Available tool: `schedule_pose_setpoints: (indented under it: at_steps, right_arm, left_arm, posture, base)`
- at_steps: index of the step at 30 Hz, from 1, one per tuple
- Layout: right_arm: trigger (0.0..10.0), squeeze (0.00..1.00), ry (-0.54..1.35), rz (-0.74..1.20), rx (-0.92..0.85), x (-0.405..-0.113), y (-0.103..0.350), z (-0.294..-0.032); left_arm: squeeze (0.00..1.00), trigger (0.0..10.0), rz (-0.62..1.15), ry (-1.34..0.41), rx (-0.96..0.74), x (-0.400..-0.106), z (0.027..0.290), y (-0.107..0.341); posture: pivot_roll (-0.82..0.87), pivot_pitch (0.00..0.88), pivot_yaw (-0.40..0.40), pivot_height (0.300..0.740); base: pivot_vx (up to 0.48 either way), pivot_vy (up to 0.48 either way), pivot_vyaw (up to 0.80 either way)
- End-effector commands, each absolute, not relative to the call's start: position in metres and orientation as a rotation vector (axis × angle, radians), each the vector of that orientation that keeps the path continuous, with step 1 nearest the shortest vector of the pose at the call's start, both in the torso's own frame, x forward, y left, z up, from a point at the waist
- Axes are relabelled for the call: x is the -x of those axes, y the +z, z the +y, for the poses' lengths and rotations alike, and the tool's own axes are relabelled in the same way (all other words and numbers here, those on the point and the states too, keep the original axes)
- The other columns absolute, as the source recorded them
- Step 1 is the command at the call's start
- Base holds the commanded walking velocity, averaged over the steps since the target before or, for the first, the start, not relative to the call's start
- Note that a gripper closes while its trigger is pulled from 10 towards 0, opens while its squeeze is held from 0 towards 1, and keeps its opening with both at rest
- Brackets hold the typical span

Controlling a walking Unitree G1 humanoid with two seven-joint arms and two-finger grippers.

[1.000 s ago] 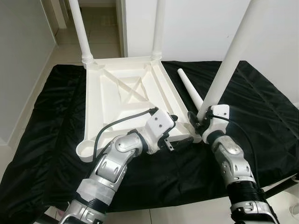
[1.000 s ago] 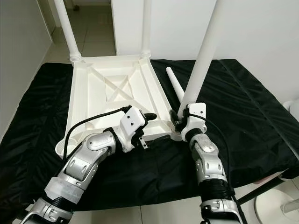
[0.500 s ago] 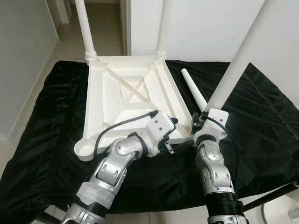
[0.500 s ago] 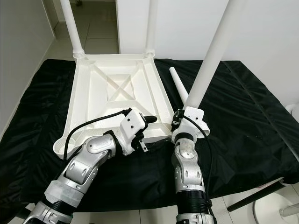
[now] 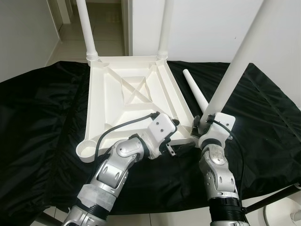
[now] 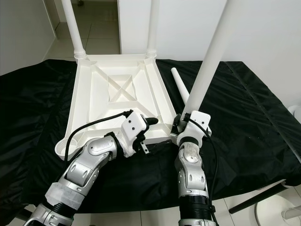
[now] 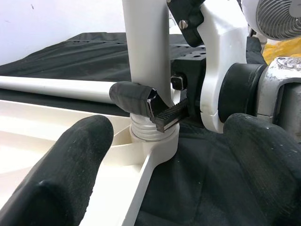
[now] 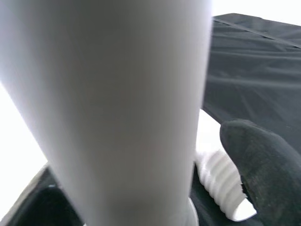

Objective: Building children table

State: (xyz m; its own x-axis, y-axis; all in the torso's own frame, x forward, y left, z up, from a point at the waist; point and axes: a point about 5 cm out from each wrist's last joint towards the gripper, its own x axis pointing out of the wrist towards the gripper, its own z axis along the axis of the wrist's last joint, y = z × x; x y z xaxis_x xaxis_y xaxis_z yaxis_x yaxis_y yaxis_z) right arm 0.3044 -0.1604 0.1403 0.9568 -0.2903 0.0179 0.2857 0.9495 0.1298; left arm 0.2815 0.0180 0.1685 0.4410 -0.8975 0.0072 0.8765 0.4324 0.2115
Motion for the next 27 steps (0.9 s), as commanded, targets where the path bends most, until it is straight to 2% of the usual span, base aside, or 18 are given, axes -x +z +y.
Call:
schedule_pose_setpoints:
  at_steps: [1, 5, 6, 16, 19, 21, 25, 27]
  right_arm:
    - [10.0, 1.0, -0.299, -0.053, -0.131, -0.301, 0.141, -0.166]
    - [10.0, 1.0, -0.264, -0.091, -0.133, -0.298, 0.143, -0.169]
    - [10.0, 0.0, -0.22, -0.099, -0.135, -0.296, 0.142, -0.169]
    - [10.0, 0.0, -0.034, -0.109, -0.125, -0.294, 0.138, -0.17]
    - [10.0, 0.0, 0.1, -0.114, -0.069, -0.3, 0.141, -0.177]
    - [10.0, 0.0, 0.1, -0.114, -0.069, -0.3, 0.141, -0.177]
    - [10.0, 0.0, 0.218, -0.106, -0.015, -0.305, 0.143, -0.182]
    - [10.0, 0.0, 0.346, -0.08, 0.052, -0.31, 0.144, -0.188]
  left_arm:
    - [0.0, 10.0, -0.126, -1.062, -0.187, -0.283, 0.018, 0.169]
    - [0.0, 10.0, -0.127, -1.055, -0.188, -0.282, 0.019, 0.169]
    - [0.0, 10.0, -0.127, -1.052, -0.188, -0.282, 0.02, 0.168]
    - [0.0, 10.0, -0.124, -1.044, -0.188, -0.281, 0.022, 0.168]
    - [0.0, 10.0, -0.125, -1.045, -0.187, -0.281, 0.022, 0.169]
    - [0.0, 10.0, -0.125, -1.045, -0.187, -0.281, 0.022, 0.169]
    - [0.0, 10.0, -0.126, -1.047, -0.186, -0.281, 0.022, 0.17]
    - [0.0, 10.0, -0.127, -1.05, -0.189, -0.281, 0.022, 0.171]
  posture:
    - [-0.02, 0.0, -0.051, 0.74]
    - [-0.02, 0.0, -0.049, 0.74]
    - [-0.02, 0.0, -0.049, 0.74]
    - [-0.02, 0.0, -0.041, 0.74]
    - [-0.03, 0.0, -0.036, 0.74]
    - [-0.03, 0.0, -0.036, 0.74]
    - [-0.03, 0.0, -0.035, 0.74]
    - [-0.03, 0.0, -0.032, 0.74]
  base:
    - [0.0, 0.0, 0.0]
    - [0.0, 0.0, 0.0]
    - [0.0, 0.0, 0.0]
    - [0.0, 0.0, 0.0]
    - [0.0, 0.0, 0.0]
    - [0.0, 0.0, 0.0]
    - [0.0, 0.0, 0.0]
    - [0.0, 0.0, 0.0]
